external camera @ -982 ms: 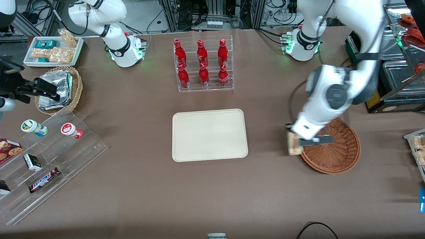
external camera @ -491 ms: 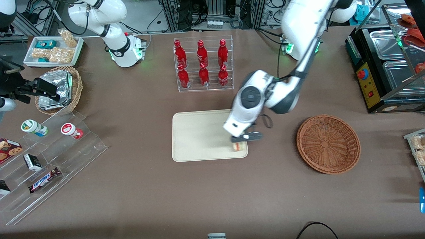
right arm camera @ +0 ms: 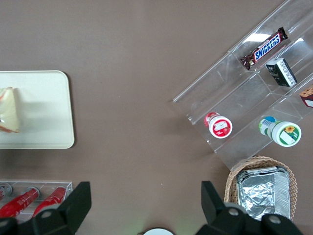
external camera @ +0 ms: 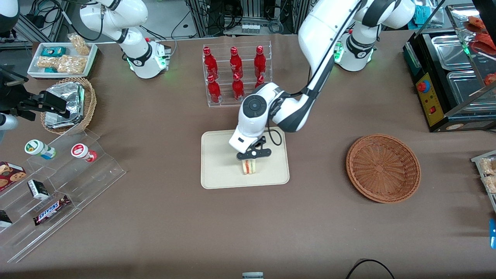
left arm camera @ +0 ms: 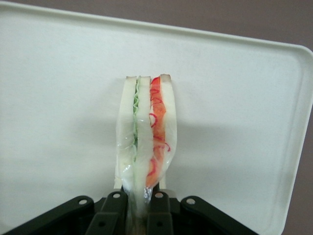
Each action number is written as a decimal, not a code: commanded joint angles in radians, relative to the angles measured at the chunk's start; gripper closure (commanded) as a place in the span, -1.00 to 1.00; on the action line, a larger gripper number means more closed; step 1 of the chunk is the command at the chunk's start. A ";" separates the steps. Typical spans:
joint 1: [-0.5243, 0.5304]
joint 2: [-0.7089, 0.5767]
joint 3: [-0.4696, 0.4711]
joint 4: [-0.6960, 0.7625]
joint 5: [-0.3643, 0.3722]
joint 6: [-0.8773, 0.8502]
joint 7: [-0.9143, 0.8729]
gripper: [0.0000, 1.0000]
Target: Place sandwich from basket to tray
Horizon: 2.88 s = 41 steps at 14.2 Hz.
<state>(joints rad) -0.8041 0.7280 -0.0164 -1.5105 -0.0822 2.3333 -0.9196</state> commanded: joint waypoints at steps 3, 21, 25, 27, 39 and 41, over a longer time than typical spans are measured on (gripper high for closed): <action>-0.020 0.034 0.013 0.032 -0.013 0.035 -0.019 0.18; 0.133 -0.404 0.168 -0.235 0.059 -0.419 0.250 -1.00; 0.262 -0.539 0.168 -0.319 0.061 -0.494 0.494 -1.00; 0.307 -0.579 0.170 -0.318 0.067 -0.541 0.583 -1.00; 0.844 -0.733 -0.105 -0.152 0.072 -0.761 0.982 -1.00; 0.881 -0.739 -0.111 -0.149 0.070 -0.761 1.005 -1.00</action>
<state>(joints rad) 0.0313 0.0041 -0.1005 -1.6686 -0.0213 1.5947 0.0557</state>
